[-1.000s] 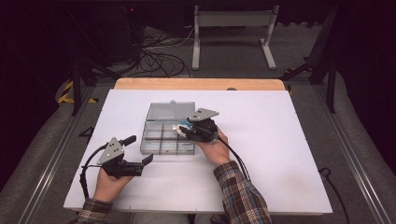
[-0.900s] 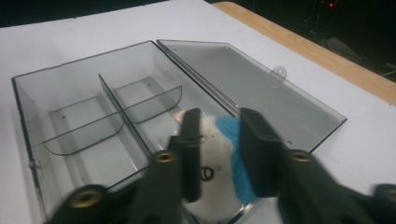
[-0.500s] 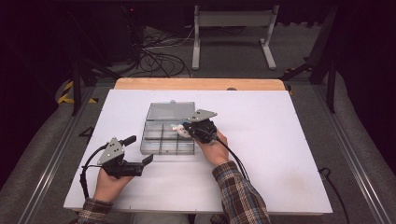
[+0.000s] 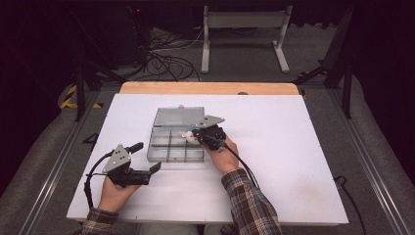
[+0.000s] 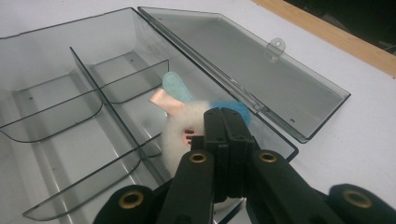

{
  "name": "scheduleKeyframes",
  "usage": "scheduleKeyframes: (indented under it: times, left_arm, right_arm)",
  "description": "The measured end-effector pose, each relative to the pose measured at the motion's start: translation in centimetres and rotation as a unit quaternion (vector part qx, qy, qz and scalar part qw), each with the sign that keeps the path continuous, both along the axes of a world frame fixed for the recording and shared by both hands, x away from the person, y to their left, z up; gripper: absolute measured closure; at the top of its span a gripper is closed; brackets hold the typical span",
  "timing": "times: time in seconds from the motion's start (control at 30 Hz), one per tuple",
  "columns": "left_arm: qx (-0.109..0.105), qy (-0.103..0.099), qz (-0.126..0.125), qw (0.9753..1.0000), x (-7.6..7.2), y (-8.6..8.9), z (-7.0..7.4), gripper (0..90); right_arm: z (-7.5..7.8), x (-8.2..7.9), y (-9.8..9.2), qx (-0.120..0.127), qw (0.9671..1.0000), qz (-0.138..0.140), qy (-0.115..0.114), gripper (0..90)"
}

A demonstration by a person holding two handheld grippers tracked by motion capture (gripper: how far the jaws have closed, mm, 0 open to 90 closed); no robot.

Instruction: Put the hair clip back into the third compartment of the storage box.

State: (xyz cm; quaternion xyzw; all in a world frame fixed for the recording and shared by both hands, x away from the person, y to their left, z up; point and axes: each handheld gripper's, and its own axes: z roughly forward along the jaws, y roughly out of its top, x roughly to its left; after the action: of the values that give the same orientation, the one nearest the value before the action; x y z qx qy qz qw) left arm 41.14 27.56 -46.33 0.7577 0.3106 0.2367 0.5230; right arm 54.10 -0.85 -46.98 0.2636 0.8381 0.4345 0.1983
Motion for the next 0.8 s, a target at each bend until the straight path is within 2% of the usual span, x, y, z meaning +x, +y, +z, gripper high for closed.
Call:
scheduleKeyframes:
  times: [0.2, 0.37, 0.43, 0.47, 0.53, 0.67, 0.8]
  left_arm:
    - [-0.001, 0.001, 0.0, 1.0, 0.0, -0.1, 0.0, 5.9]
    - [-0.001, 0.001, 0.0, 1.0, 0.0, 0.0, 0.0, 5.9]
    - [0.001, 0.0, 0.0, 1.0, 0.0, 0.0, 0.0, 5.9]
    - [0.0, 0.0, -0.001, 1.0, 0.0, 0.1, 0.0, 5.9]
    - [-0.004, 0.001, -0.001, 1.0, -0.1, 0.1, 0.1, 5.9]
    - [-0.003, -0.001, -0.001, 1.0, -0.1, 0.1, 0.1, 5.9]
    - [-0.005, 0.001, -0.001, 1.0, -0.1, 0.0, 0.0, 5.9]
  right_arm:
    - [-0.3, 0.4, 0.0, 0.014, 0.9998, -0.004, 0.01, 90.0]
    - [-0.3, 0.3, 0.0, 0.012, 0.9999, -0.006, 0.011, 90.0]
    - [-0.1, 0.3, -0.4, 0.027, 0.9994, -0.002, 0.022, 90.0]
    - [-0.1, 0.4, -0.7, 0.039, 0.9988, 0.002, 0.03, 90.0]
    - [0.1, 0.4, -1.8, 0.072, 0.997, 0.003, 0.03, 85.1]
    - [0.3, 0.2, -2.5, 0.082, 0.9964, 0.003, 0.024, 84.7]
    - [0.6, 0.0, -2.7, 0.082, 0.9964, 0.003, 0.021, 76.7]
